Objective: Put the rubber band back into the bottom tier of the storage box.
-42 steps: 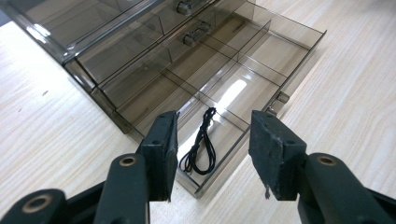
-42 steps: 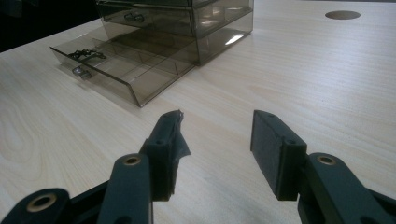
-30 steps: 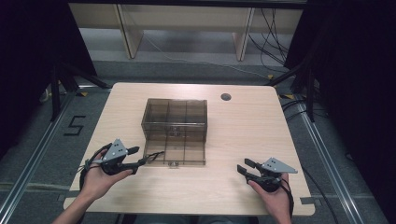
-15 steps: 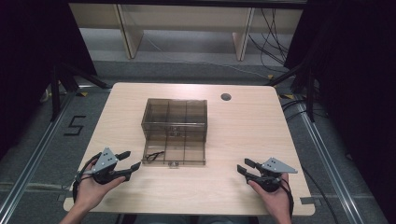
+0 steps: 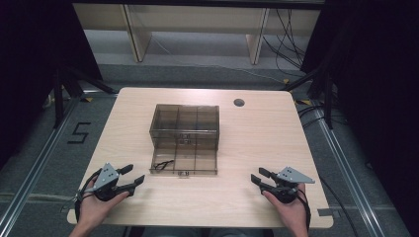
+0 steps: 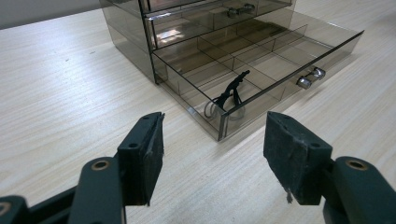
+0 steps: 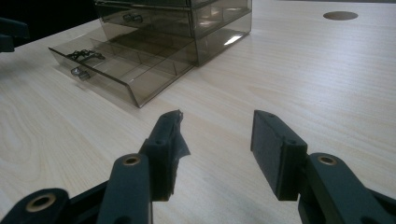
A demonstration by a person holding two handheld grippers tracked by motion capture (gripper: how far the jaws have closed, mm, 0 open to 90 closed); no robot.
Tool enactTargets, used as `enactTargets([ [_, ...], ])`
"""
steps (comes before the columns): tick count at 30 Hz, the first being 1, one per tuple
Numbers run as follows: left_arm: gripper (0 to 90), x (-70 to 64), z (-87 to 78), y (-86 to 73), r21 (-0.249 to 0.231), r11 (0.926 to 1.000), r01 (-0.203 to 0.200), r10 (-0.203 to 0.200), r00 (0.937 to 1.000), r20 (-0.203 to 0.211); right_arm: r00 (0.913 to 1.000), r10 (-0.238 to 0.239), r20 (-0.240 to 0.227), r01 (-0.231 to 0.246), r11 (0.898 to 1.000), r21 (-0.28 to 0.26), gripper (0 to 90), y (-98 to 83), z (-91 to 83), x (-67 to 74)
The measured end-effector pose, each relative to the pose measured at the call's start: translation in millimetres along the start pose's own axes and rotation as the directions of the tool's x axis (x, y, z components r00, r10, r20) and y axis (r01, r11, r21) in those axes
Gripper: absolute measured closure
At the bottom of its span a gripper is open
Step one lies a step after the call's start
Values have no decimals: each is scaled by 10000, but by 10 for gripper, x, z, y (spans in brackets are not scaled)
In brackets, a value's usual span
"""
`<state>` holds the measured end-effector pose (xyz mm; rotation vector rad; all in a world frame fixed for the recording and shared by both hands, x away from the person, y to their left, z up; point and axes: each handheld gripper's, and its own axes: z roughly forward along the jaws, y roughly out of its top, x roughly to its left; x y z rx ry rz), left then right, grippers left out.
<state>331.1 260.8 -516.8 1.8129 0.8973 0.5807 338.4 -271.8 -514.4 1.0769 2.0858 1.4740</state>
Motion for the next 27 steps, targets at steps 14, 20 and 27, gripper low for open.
enactTargets([
  [14,377,-29,56,-57,26,9997,-238,238,9997,-88,10000,34,-92,-35,10000,-74,535,-2,7,-1],
  [20,380,-27,54,-58,-18,9998,-175,174,9997,-165,9999,-110,-107,110,9999,-9,533,-1,1,-6],
  [27,380,-36,55,-55,94,9997,-209,211,9995,-229,9999,-102,-58,103,9999,26,532,-3,-6,-3],
])
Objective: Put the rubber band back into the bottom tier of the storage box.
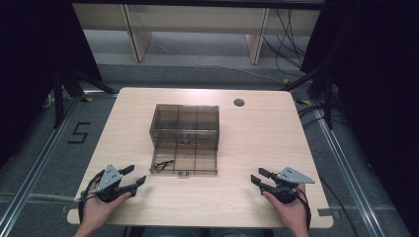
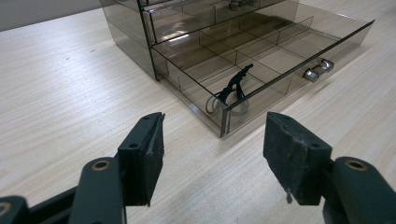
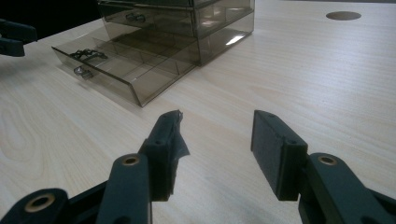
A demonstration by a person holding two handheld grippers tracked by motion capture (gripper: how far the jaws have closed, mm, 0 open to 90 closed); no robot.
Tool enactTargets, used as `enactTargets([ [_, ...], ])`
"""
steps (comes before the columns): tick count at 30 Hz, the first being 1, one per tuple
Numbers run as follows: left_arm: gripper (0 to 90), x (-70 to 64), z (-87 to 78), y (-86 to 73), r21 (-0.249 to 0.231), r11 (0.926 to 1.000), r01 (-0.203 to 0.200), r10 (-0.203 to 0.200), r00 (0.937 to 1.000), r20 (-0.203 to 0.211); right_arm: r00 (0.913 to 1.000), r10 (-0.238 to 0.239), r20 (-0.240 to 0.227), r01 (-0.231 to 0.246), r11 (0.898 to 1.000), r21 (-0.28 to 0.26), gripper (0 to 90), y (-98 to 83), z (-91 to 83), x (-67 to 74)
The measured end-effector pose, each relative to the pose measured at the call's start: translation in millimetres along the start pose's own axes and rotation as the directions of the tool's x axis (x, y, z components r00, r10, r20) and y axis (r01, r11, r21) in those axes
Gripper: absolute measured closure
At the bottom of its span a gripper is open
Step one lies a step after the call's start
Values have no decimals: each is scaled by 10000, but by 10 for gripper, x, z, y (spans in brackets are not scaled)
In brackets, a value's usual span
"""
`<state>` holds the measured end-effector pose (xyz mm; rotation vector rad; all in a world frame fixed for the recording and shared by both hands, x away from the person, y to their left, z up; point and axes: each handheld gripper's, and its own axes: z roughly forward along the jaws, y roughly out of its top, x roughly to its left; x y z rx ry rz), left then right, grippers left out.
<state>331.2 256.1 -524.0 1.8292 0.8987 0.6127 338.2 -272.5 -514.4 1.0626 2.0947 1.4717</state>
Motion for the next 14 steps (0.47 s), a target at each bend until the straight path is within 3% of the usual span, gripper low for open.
enactTargets([
  [14,381,-7,10,4,76,9999,-109,108,9999,57,10000,-19,60,19,10000,-2,529,-1,4,-3],
])
